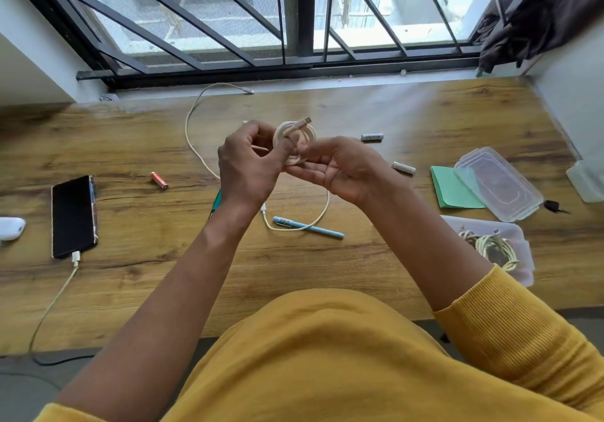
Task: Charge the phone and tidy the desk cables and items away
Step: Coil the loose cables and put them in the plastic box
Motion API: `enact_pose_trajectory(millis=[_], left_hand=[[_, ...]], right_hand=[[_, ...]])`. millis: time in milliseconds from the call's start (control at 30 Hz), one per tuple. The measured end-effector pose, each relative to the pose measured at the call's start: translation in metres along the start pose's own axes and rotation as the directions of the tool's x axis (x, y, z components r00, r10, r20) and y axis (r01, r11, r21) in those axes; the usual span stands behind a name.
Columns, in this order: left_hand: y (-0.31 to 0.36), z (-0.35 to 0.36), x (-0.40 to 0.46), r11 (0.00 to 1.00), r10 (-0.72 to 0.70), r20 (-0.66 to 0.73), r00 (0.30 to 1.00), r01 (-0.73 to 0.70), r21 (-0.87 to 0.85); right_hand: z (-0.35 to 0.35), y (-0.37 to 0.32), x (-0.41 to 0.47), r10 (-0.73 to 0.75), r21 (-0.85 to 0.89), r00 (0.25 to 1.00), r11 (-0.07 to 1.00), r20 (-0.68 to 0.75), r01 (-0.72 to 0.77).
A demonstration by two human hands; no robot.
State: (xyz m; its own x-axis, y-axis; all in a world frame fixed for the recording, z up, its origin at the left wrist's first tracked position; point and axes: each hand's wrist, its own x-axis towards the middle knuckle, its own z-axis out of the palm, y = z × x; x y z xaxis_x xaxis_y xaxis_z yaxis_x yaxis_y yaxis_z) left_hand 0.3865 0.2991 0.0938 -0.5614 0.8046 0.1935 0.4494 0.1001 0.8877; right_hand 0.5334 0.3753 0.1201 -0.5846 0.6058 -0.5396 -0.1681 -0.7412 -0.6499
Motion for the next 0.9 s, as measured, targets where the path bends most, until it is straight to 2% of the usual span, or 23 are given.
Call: enact_pose_trajectory(millis=[67, 133, 233, 400, 533, 667, 800, 900], left_hand=[[0.001, 0.000, -0.003, 0.994, 0.110, -0.119, 0.987, -0.106, 0.040], [0.000, 0.002, -0.007, 0.974, 0.218, -0.174, 0.960, -0.201, 0.109], [0.000, 0.003, -0.010, 0.961, 0.263, -0.211, 0.941, -0.236, 0.147], [0.007, 0.005, -0.012, 0.985, 0.154, -0.205, 0.967, -0.167, -0.051], [0.009, 0.006, -0.009, 0.961, 0.019, -0.153, 0.988, -0.060, -0.268], [0.009, 0.000, -0.005, 0.915, -0.079, -0.112, 0.991, 0.027, -0.403], [0.010, -0.001, 0.001, 0.925, -0.111, -0.138, 0.984, 0.052, -0.375], [0.011, -0.002, 0.005, 0.906, -0.169, -0.105, 0.980, 0.113, -0.408]], right_hand=[[0.001, 0.002, 0.000, -0.029, -0.019, 0.999, 0.999, -0.022, 0.028], [0.005, 0.005, 0.001, -0.064, -0.057, 0.997, 0.996, -0.036, 0.062], [0.013, 0.009, 0.004, -0.119, -0.130, 0.991, 0.985, -0.065, 0.110], [0.022, 0.011, 0.009, -0.240, -0.274, 0.956, 0.943, -0.169, 0.189], [0.023, 0.007, 0.010, -0.275, -0.265, 0.941, 0.939, -0.196, 0.219], [0.018, -0.002, 0.006, -0.189, -0.128, 0.976, 0.976, -0.110, 0.174], [0.008, -0.008, 0.003, -0.156, -0.124, 0.988, 0.980, 0.017, 0.156], [0.003, -0.009, 0.001, -0.122, 0.014, 0.985, 0.992, 0.121, 0.122]])
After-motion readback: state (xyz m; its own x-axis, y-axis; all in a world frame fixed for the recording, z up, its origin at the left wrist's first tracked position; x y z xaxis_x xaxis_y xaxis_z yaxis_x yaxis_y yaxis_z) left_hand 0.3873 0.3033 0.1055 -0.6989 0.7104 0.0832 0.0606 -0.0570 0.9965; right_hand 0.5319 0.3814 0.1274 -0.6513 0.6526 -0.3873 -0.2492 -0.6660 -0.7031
